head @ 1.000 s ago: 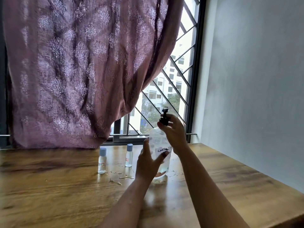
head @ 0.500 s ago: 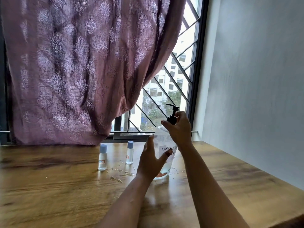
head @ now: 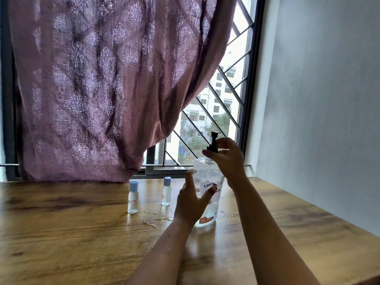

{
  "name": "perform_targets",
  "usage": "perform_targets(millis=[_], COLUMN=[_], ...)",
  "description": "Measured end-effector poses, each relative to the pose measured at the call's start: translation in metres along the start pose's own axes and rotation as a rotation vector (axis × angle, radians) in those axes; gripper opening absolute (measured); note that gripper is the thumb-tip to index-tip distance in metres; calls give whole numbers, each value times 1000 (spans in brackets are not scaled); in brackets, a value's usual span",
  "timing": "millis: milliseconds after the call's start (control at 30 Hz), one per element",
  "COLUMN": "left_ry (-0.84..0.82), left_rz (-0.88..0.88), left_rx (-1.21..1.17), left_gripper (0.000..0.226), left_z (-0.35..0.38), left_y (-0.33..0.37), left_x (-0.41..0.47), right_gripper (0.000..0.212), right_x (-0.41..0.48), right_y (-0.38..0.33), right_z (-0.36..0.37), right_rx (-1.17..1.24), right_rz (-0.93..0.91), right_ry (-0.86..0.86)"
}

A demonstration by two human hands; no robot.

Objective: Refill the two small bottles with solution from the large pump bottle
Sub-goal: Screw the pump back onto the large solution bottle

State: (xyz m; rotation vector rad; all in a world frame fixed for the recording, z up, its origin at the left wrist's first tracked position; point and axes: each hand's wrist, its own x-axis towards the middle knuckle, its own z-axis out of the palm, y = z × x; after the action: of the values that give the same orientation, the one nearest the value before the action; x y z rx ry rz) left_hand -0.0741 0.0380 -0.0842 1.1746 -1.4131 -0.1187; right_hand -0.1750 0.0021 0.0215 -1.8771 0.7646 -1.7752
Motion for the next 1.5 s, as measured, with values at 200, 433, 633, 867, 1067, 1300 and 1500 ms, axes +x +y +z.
perform_targets(millis=[200, 433, 633, 867, 1067, 1300, 1500], left_ry=[-15, -4, -14, -2, -41, -29, -70], left_rz=[-4, -2, 16, -24, -46, -67, -65], left_rx=[-21, -29, -11, -40, -36, -59, -61], left_gripper=[71, 70, 76, 74, 83, 73, 81], left_z=[0, 1, 1, -1, 1, -1, -1], left_y=[0, -1, 2, -1, 1, 0, 4], left_x=[1, 1, -1, 1, 1, 2, 1], right_gripper=[47, 18, 55, 18, 40, 40, 30], right_x=[7, 1, 4, -5, 1, -6, 1], right_y=[-5, -4, -5, 1, 6, 5, 9], right_z=[5, -5, 7, 2, -1, 10, 0], right_rx=[-71, 41, -240, 207, -13, 31, -96], right_rz=[147, 74, 117, 142, 116, 138, 19], right_ry=[-176, -222, 6, -278, -38, -219, -39])
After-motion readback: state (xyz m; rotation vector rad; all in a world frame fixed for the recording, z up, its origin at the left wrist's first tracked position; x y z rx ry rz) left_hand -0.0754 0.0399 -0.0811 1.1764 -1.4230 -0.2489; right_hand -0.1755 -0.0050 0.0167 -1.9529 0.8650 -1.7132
